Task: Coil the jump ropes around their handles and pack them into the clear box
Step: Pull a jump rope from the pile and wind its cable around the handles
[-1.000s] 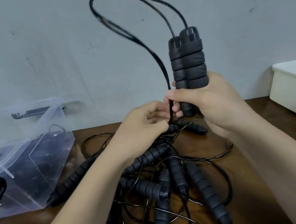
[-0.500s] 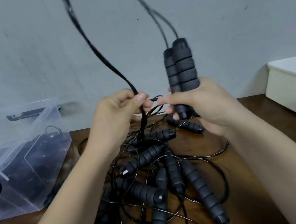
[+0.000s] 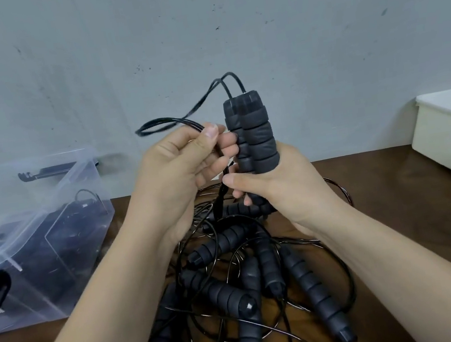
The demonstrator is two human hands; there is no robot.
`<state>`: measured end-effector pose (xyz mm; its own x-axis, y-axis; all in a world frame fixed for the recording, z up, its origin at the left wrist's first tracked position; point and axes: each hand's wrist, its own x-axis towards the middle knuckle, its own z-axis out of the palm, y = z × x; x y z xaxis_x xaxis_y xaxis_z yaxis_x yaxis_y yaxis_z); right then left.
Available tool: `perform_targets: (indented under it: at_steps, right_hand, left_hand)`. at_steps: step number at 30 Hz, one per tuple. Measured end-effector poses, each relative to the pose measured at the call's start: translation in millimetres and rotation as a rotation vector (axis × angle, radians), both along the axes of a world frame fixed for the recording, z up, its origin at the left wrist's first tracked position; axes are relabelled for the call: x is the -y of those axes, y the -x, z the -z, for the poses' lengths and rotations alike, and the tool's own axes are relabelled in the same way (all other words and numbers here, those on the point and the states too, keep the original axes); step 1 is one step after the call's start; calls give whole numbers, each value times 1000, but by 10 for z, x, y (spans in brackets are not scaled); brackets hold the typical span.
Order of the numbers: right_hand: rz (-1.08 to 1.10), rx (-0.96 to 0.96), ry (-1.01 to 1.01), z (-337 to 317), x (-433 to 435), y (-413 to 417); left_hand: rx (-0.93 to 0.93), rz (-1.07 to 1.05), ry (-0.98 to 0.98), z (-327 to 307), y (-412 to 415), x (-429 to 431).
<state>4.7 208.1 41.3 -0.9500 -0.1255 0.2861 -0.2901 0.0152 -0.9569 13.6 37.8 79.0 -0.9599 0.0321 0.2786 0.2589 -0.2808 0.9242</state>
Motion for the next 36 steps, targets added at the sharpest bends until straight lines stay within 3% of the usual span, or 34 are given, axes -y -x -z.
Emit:
perform_targets:
  at_steps: [4,9,14,22,29,36]
  right_hand:
    - [72,-39,29,-25,-4,12]
    - [125,-59,148,-164,-138,43]
    - [137,-63,194,-256,-208,-4]
    - [146,-132,326,-527,-403,-114]
    - [200,-31,317,-425,-351,-13]
    - [10,89,122,-148,-70,-19]
  left_hand:
    - [-58,2,28,77,35,-77]
    - [-72,-65,367,190,27,-122]
    - [-125,-7,557,311,47,-162]
    - [-212,-142,946,487,238,-133]
    - [-152,-164,844,385,236,-56]
    - [-144,-172,460,182,169,83]
